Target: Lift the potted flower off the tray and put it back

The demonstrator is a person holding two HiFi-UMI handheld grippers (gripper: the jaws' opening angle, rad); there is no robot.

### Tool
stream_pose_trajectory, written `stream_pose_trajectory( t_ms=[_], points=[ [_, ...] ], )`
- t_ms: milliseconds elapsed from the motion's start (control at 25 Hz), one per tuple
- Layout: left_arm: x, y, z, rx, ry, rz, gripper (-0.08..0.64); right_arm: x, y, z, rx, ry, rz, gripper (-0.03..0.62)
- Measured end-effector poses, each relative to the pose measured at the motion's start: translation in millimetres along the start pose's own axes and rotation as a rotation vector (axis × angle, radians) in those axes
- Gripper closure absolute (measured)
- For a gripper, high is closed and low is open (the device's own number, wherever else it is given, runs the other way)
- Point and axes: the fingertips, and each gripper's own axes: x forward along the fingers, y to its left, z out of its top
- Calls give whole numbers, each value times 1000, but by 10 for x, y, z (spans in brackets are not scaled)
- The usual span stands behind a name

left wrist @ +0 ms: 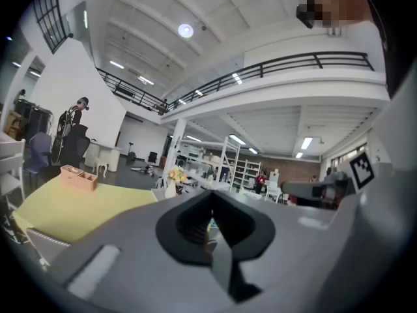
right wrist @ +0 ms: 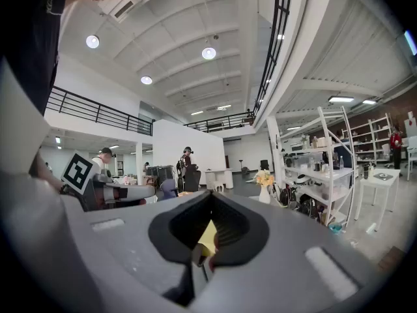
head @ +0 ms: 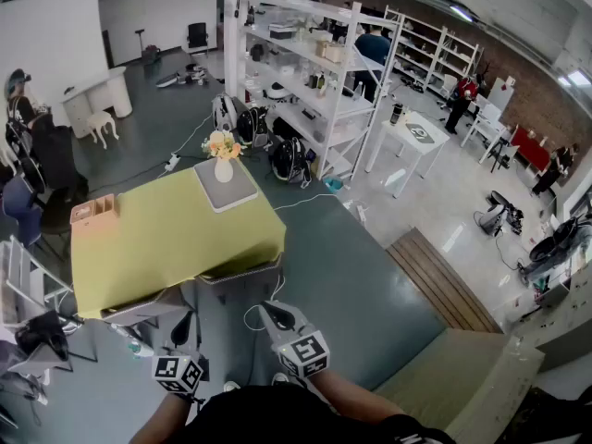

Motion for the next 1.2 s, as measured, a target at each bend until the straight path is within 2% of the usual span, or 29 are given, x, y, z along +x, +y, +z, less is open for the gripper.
stream_pose_trajectory(
  t_ms=[640,840,1200],
  points=[
    [74,-102,-30,-3,-18,21,552,-7,-147,-29,-6,3,14,591],
    [126,-105,-33,-2,-18,42,552,15,-175,25,-77,-19,21,589],
    [156,-224,-55,-1,-35,110,552,-17,-459,-99,-34,15,53,589]
  ],
)
